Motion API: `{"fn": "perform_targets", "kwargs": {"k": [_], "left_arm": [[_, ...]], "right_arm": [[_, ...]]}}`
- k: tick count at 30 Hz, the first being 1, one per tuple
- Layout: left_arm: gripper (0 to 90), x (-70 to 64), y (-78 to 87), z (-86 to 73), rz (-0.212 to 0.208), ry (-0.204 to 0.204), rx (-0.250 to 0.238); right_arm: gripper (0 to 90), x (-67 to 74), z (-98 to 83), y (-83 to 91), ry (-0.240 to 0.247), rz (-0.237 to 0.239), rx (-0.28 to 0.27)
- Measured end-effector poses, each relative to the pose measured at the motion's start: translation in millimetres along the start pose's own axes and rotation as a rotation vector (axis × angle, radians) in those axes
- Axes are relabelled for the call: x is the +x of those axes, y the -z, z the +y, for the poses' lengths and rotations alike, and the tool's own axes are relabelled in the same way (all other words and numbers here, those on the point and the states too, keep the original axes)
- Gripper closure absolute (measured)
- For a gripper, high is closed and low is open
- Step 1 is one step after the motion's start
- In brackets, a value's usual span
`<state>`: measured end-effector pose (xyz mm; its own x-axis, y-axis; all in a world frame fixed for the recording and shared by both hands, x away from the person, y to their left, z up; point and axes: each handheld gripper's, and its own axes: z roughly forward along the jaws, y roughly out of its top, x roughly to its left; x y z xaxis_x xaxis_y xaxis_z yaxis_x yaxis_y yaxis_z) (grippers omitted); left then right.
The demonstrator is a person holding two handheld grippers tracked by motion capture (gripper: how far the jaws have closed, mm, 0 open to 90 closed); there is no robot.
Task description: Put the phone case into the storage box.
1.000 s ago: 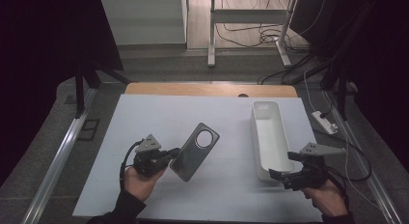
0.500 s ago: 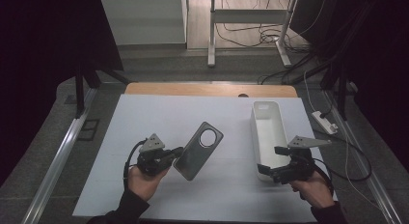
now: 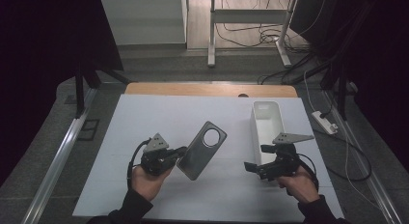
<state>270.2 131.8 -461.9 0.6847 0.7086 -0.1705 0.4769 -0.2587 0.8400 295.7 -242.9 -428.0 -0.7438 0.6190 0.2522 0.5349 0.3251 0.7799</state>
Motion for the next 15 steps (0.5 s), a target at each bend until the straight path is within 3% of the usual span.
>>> {"fn": "perform_targets", "kwargs": {"k": [15], "left_arm": [[89.1,-8.5,-13.0,2.5,-0.007,-0.016,0.014]], "right_arm": [[0.0,13.6,7.4,-26.1,-0.013,0.061,0.03]]}}
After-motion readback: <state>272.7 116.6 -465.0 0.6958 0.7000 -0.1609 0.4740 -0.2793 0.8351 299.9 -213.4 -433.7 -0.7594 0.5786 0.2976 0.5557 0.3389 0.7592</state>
